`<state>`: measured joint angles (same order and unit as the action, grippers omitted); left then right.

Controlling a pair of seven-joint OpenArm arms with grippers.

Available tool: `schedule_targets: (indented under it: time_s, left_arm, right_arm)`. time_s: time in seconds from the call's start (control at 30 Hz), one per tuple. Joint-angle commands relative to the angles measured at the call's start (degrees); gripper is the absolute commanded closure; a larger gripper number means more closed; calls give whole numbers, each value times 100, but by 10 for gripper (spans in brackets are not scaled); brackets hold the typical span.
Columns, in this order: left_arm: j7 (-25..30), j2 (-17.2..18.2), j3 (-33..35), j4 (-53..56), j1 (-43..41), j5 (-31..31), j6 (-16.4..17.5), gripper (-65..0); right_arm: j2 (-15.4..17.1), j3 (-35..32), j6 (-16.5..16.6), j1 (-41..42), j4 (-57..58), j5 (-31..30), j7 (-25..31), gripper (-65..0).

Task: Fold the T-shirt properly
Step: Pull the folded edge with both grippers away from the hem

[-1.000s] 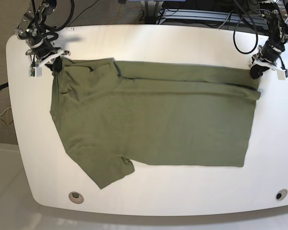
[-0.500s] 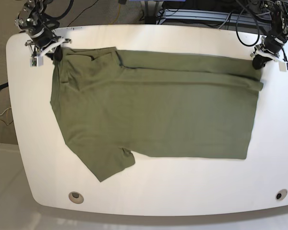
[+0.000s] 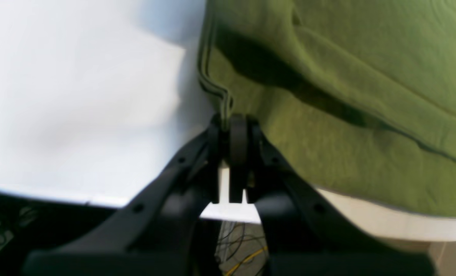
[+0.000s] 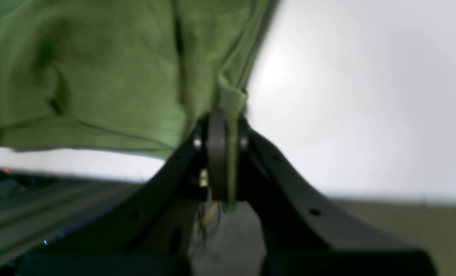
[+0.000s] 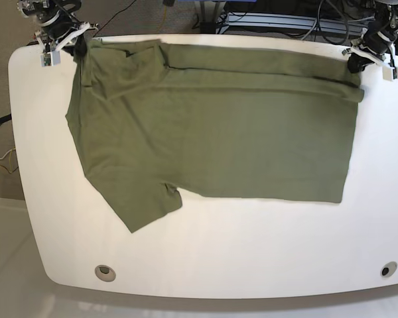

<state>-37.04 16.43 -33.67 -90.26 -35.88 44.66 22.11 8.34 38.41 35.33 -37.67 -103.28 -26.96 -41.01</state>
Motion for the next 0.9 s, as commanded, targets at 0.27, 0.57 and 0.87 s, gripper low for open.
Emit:
schedule_targets:
  time_s: [0.27, 0.57, 0.87]
  left_arm:
    - [-27, 46, -55, 27, -125, -44, 68, 0]
    - [-141, 59, -45, 135, -57, -18, 87, 0]
    - [-44, 59, -42, 100, -98, -37, 69, 0]
  right_arm:
    - [100, 52, -24, -111, 185, -128, 222, 0]
    - [60, 76, 6, 59, 448, 195, 305, 0]
    - [107, 47, 21, 70, 379, 108, 332, 0]
